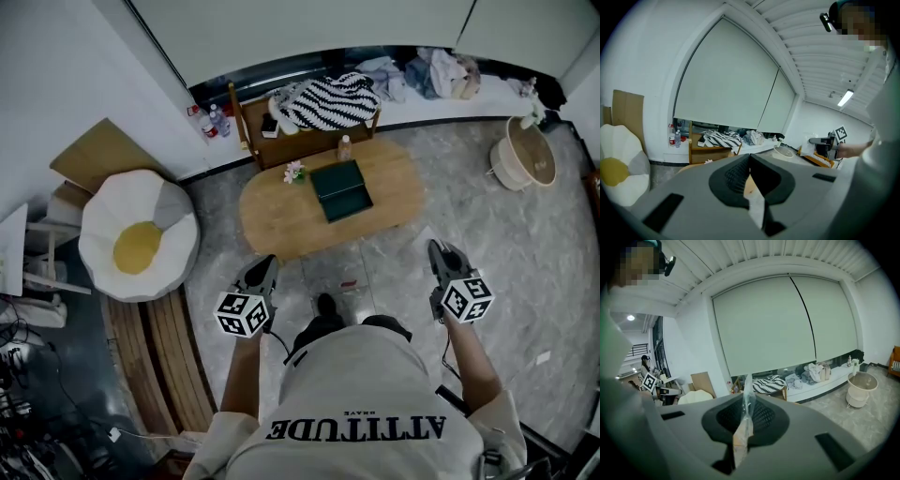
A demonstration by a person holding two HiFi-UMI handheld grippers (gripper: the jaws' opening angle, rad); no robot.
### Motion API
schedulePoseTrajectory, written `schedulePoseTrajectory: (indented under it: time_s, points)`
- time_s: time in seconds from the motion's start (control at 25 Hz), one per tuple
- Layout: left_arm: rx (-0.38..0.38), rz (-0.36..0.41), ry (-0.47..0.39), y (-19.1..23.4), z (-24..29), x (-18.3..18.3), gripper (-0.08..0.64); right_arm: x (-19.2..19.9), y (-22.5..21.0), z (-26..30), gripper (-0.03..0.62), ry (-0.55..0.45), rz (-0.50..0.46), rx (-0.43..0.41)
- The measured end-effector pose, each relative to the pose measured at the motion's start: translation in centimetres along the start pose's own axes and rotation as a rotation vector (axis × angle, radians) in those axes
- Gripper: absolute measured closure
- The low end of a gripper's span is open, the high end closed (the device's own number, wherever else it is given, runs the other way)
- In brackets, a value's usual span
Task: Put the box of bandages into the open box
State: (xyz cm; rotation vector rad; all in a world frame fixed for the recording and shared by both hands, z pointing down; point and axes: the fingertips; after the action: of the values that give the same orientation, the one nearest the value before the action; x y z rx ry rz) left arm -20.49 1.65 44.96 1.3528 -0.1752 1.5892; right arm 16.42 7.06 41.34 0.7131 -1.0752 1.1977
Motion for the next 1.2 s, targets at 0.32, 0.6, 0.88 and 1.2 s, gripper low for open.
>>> schedulePoseTrajectory:
  time_s: [0.32, 0.6, 0.88, 1.2]
  points:
    - [0.041, 0.000, 0.020, 2.9, 2.3, -1.2, 0.540, -0.1, 0.9, 2.4, 0.565, 0.015, -0.004, 0.031]
    - [0.056, 0.000, 0.032, 3.7, 3.6, -2.4, 0.538, -0.5, 0.9, 4.0, 0.565, 0.018, 0.006, 0.036]
    - [0.054, -0.011, 0.053, 3.7, 5.4, -1.7, 0.538, 0.6, 0.4, 5.1, 0.565, 0.056, -0.001, 0.010]
    - [-0.005, -0.036, 0.043, 2.7, 8.7, -1.5, 0.538, 0.4, -4.0, 7.7, 0.565, 0.069, 0.008, -0.045]
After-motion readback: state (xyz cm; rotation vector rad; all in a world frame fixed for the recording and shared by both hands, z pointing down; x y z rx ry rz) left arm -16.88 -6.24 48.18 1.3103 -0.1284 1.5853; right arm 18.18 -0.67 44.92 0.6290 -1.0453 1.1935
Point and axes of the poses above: the fingertips, and each gripper's own axes: z forward along the fingers, y to its left, x out of its underside, and after that the axes turned 9 degrees about -z, right-handed
